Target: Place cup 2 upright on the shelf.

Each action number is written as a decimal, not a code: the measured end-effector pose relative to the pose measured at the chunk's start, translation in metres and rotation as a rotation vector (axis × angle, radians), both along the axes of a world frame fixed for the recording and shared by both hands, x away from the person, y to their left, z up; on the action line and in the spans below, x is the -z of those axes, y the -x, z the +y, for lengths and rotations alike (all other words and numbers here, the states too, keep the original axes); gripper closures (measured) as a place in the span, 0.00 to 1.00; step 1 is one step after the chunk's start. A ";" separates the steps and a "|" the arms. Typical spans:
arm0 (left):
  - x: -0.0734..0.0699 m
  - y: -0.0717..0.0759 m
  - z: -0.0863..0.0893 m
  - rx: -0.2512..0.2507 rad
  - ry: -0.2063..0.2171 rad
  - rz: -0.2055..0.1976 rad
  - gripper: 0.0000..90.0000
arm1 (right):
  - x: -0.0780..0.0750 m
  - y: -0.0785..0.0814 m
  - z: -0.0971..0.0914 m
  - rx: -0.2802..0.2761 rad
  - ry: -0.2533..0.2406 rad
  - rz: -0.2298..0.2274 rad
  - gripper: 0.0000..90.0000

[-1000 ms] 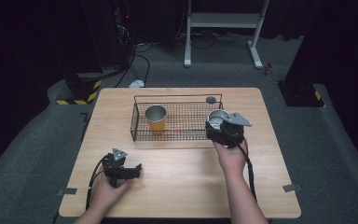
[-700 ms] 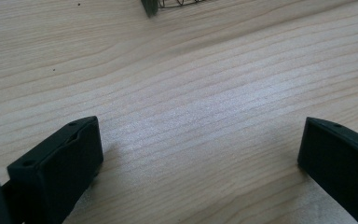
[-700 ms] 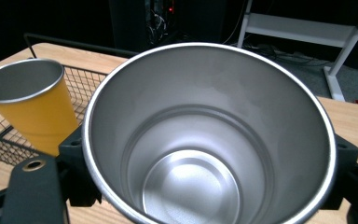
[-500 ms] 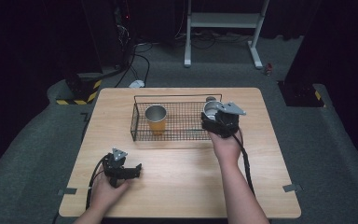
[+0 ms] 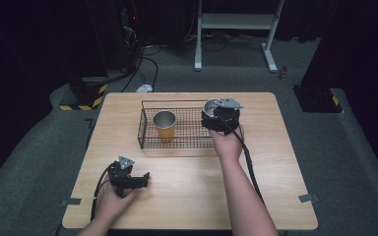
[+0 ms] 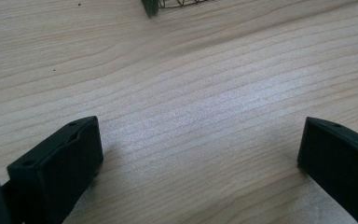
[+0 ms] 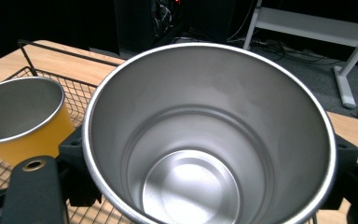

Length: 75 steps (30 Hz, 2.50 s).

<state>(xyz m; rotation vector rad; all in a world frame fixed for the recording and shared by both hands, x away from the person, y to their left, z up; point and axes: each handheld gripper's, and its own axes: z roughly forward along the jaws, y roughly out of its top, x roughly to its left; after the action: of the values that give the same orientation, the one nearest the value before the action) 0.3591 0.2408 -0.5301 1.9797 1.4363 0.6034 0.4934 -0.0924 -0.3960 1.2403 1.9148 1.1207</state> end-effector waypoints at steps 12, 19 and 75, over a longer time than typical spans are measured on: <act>0.000 0.000 0.000 0.000 0.002 -0.001 0.00 | 0.021 -0.025 0.023 0.008 0.068 0.064 0.20; 0.000 0.000 0.000 0.000 0.000 0.000 0.00 | 0.046 -0.036 0.032 0.010 0.105 0.138 0.21; 0.000 0.000 0.000 0.000 0.004 0.001 0.00 | 0.068 -0.043 0.030 0.008 0.097 0.320 0.11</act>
<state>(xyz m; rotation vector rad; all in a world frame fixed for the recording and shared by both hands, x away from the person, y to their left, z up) 0.3591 0.2407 -0.5302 1.9771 1.4371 0.6002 0.5361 -0.0625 -0.4638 1.4398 2.1666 0.8527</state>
